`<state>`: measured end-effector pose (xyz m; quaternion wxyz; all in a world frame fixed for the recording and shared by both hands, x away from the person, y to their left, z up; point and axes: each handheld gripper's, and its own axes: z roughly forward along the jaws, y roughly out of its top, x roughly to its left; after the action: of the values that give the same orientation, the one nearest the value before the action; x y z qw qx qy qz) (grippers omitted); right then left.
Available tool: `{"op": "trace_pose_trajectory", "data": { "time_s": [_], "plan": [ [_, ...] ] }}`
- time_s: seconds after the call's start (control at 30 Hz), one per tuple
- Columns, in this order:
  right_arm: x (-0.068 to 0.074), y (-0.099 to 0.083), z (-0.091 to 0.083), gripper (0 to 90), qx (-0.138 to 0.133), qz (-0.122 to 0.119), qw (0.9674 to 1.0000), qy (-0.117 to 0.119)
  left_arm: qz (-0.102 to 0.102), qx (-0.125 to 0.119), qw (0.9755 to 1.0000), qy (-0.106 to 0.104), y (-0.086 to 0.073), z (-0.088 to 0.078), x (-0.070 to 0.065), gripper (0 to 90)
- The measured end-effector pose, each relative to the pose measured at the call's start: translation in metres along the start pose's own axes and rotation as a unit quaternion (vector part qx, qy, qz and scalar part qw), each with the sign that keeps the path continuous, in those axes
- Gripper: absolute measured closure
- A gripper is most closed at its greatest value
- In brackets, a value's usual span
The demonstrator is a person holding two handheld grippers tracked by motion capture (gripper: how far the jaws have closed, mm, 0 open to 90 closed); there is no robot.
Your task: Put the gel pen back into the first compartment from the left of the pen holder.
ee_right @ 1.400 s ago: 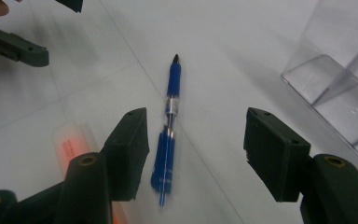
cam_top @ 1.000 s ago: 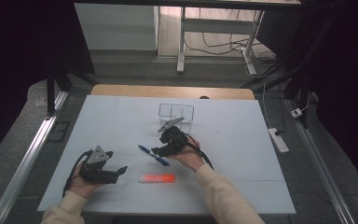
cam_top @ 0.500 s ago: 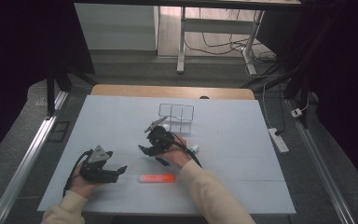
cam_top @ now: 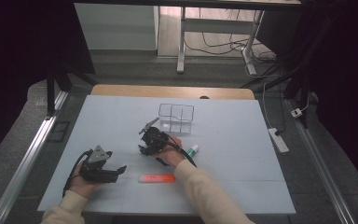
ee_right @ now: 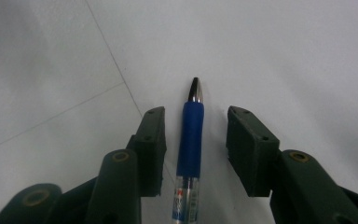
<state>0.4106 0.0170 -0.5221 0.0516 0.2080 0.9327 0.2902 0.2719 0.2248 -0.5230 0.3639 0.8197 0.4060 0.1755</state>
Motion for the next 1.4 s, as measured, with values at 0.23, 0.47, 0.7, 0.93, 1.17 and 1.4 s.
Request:
{"op": "trace_pose_trajectory", "data": {
  "time_s": [0.23,0.47,0.7,0.93,1.17,1.4],
  "plan": [
    [0.005,0.007,0.003,74.0,0.011,-0.018,0.9997,-0.014,0.000,0.000,1.0000,0.002,0.000,0.000,0.001,18.8],
    [0.003,0.007,0.002,78.9,0.005,-0.002,0.9999,-0.012,0.001,0.001,1.0000,0.003,-0.001,0.000,0.002,18.8],
    [-0.005,0.007,-0.016,79.0,-0.037,0.024,0.9990,-0.003,-0.002,0.001,1.0000,0.003,-0.002,0.000,0.004,18.8],
    [-0.006,0.005,-0.041,79.1,-0.084,0.028,0.9961,-0.001,-0.001,0.002,1.0000,0.004,-0.002,0.000,0.003,18.8],
    [-0.010,0.002,-0.063,79.1,-0.127,0.035,0.9912,0.002,-0.002,0.004,1.0000,0.005,-0.002,0.000,0.004,18.8],
    [-0.015,-0.002,-0.083,79.1,-0.168,0.048,0.9846,0.007,-0.003,0.005,1.0000,0.006,-0.002,0.001,0.004,18.8]
  ]
}}
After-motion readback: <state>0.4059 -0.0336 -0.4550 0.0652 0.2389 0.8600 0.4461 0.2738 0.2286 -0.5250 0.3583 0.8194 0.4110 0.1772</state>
